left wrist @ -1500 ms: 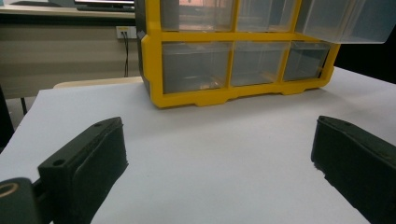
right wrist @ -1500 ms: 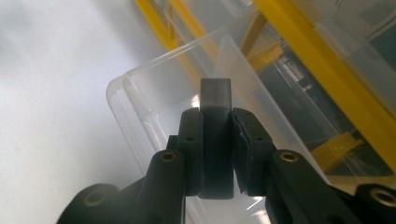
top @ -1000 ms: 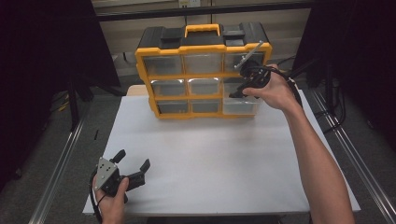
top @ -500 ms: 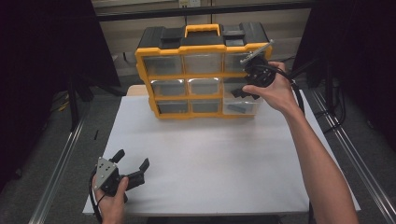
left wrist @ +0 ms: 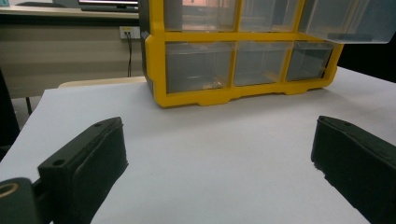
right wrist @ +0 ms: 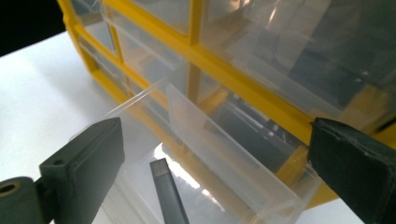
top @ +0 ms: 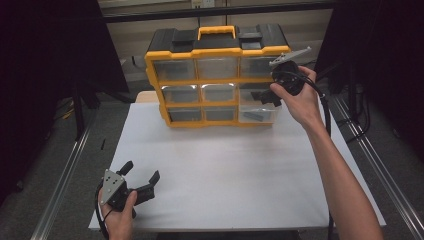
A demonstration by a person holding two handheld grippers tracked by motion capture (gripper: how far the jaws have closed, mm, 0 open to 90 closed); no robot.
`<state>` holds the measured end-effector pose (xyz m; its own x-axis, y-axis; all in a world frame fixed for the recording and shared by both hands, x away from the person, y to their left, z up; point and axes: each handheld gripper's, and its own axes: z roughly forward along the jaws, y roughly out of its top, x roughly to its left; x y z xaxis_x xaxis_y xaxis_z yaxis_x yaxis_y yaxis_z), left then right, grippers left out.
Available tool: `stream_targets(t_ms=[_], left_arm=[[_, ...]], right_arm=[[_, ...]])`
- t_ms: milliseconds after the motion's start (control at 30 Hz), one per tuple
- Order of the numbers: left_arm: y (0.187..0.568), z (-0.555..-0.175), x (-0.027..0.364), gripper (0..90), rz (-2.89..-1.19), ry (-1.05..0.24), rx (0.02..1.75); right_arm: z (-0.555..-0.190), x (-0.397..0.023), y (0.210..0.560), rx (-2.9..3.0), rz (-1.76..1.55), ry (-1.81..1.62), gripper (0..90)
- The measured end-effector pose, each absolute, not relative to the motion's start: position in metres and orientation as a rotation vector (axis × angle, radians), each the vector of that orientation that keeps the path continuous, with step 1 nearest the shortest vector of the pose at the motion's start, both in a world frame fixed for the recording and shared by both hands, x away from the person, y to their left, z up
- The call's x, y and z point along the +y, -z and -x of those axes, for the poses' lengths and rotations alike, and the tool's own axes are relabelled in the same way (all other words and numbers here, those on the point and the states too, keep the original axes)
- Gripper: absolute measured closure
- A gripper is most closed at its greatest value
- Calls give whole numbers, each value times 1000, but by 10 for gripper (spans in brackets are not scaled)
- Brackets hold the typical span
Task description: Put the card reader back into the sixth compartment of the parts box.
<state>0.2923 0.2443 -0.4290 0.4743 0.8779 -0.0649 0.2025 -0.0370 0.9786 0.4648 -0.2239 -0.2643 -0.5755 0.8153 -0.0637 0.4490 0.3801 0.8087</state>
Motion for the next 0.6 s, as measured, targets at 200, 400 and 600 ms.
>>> stream_targets(t_ms=[200,400,600], left_arm=[[428,-291,245,33,-1537,-722,970],[428,-290,244,35,-1535,-725,974],[428,-291,245,32,-1530,-738,985]], right_arm=[[-456,-226,268,2093,-1139,-1103,36],[-440,-229,278,1982,-1131,-1132,37],[-422,-237,282,1870,-1156,-1184,32]])
